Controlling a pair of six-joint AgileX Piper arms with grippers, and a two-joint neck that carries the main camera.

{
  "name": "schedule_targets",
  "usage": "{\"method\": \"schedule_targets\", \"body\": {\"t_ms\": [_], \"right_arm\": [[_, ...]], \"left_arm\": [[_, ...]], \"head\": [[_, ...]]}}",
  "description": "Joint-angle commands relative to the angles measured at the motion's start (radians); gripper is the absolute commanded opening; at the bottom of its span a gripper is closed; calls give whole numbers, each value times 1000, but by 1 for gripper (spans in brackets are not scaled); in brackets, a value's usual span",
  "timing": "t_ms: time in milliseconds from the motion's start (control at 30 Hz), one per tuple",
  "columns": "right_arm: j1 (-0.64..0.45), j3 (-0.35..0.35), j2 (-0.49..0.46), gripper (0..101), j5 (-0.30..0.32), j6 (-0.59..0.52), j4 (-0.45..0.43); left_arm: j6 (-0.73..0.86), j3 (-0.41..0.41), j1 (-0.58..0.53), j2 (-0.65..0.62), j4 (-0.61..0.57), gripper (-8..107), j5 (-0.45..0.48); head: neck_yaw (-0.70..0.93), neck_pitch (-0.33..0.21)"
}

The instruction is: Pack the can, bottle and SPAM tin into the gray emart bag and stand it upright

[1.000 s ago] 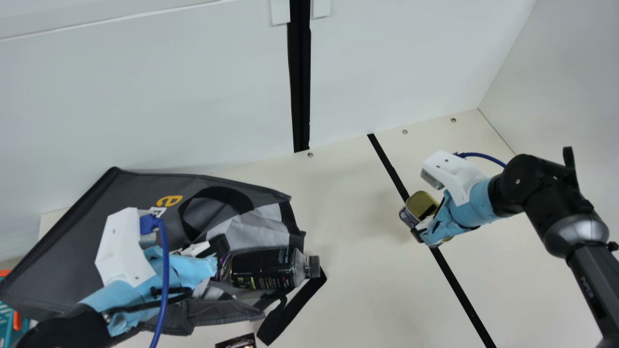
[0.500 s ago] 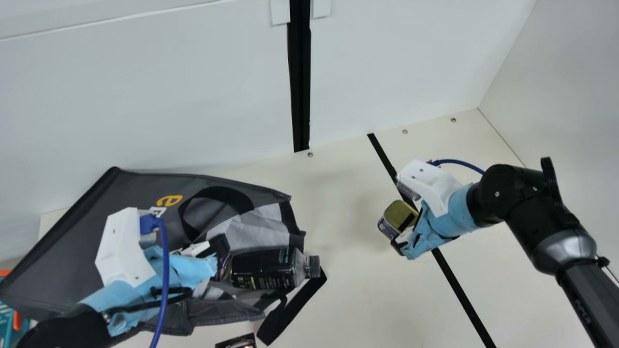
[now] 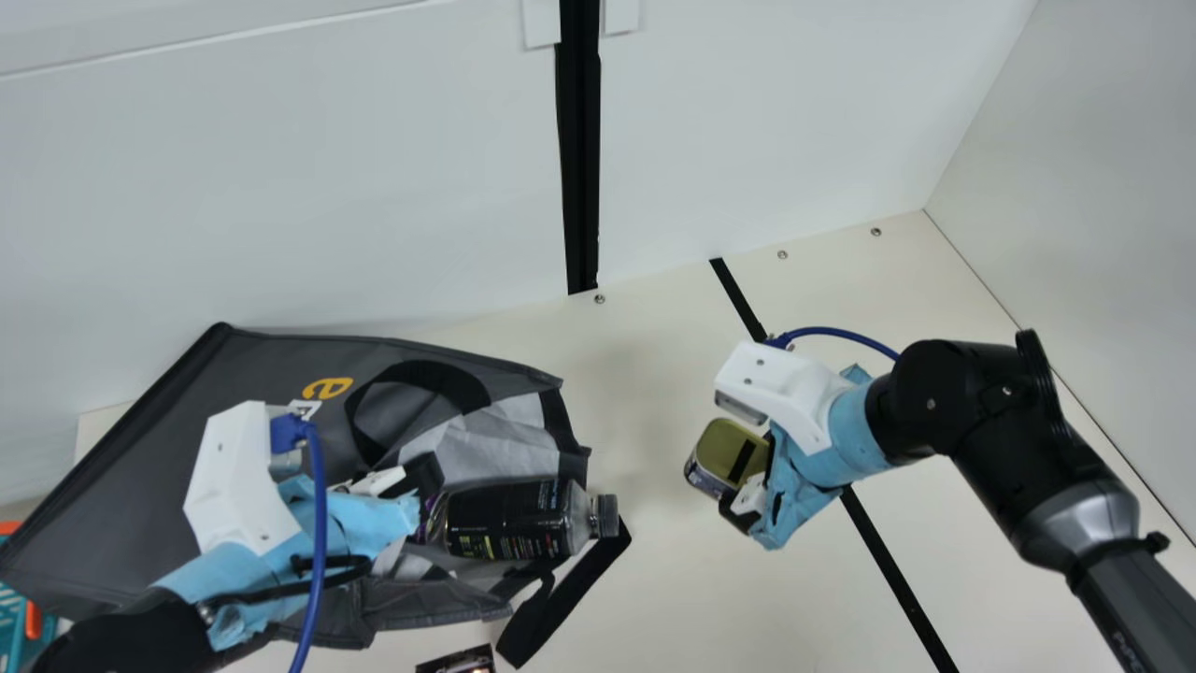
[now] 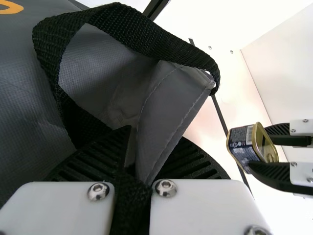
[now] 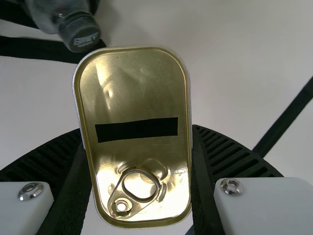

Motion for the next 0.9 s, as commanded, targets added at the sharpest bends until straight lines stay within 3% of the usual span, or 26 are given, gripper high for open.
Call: {"method": "schedule_targets", "body": {"t_ms": [0, 467, 867], "right_arm": [[12, 3, -7, 0, 8, -12, 3], [110, 47, -66, 0, 41, -69, 35], [201, 70, -81, 0, 34, -78, 61]], "left_arm": [[0, 0, 0, 0, 0, -8, 0], [0, 0, 0, 0, 0, -8, 0], [0, 0, 0, 0, 0, -8, 0]], "head": [[-2, -23], [-2, -23], [-2, -23]]}}
